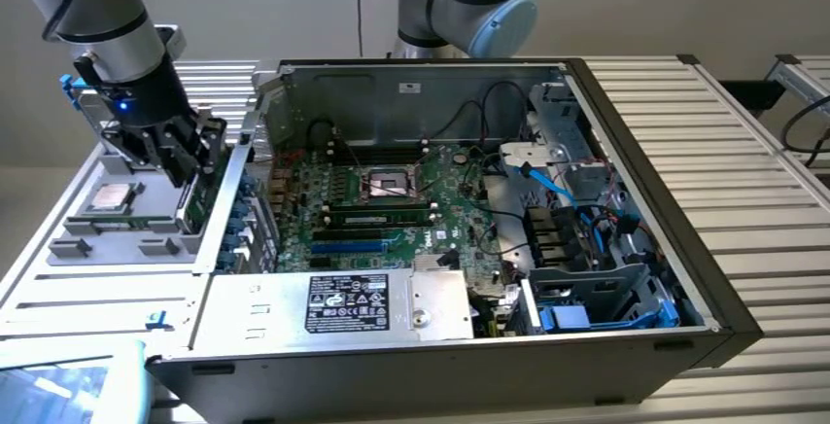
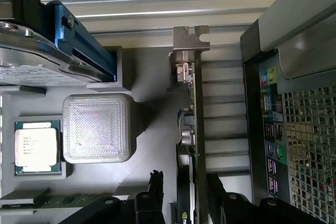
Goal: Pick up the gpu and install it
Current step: 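Pick up the gpu and move the gpu toward the slot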
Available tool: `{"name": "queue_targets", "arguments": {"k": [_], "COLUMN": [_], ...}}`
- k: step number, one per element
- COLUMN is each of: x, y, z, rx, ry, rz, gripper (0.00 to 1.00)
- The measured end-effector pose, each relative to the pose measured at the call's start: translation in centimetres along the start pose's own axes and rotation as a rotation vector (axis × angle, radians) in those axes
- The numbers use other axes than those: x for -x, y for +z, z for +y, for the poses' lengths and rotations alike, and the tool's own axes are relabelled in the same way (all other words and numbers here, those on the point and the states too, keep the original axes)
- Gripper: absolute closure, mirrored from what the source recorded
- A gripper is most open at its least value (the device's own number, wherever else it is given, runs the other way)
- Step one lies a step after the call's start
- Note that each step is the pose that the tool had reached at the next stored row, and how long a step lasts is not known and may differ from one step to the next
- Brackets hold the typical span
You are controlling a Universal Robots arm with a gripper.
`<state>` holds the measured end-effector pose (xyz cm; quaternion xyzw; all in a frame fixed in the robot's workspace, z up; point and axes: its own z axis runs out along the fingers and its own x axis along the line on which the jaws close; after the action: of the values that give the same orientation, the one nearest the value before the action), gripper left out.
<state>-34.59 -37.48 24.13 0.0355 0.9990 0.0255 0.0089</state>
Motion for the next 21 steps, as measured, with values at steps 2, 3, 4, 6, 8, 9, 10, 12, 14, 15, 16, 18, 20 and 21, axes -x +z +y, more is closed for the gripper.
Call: {"name": "queue_targets", "arguments": {"k": [2, 3, 4, 6, 8, 9, 10, 12, 14, 15, 16, 18, 20, 21], "x": [0.00, 0.00, 0.01, 0.02, 0.02, 0.02, 0.02, 0.01, 0.01, 0.01, 0.01, 0.01, 0.01, 0.01], "y": [0.00, 0.00, 0.02, 0.04, 0.04, 0.14, 0.33, 0.60, 0.60, 0.60, 0.60, 0.61, 0.61, 0.61], "z": [0.00, 0.00, -0.02, -0.04, -0.04, -0.05, -0.06, -0.07, -0.07, -0.07, -0.07, -0.07, -0.07, -0.07], "rx": [0.0000, 0.0000, 0.0001, 0.0000, 0.0000, 0.0002, 0.0005, 0.0007, 0.0005, 0.0005, 0.0005, 0.0006, 0.0007, 0.0006], "ry": [0.000, 0.000, 0.000, 0.000, 0.000, 0.000, 0.000, 0.000, 0.000, 0.000, 0.000, 0.000, 0.000, 0.000], "rz": [0.0000, 0.0000, -0.0001, 0.0000, 0.0000, -0.0003, -0.0004, 0.0003, 0.0007, 0.0008, 0.0008, 0.0006, 0.0006, 0.0006], "gripper": [0.54, 0.54, 0.54, 0.54, 0.54, 0.54, 0.54, 0.54, 0.54, 0.54, 0.54, 0.54, 0.56, 0.62]}}
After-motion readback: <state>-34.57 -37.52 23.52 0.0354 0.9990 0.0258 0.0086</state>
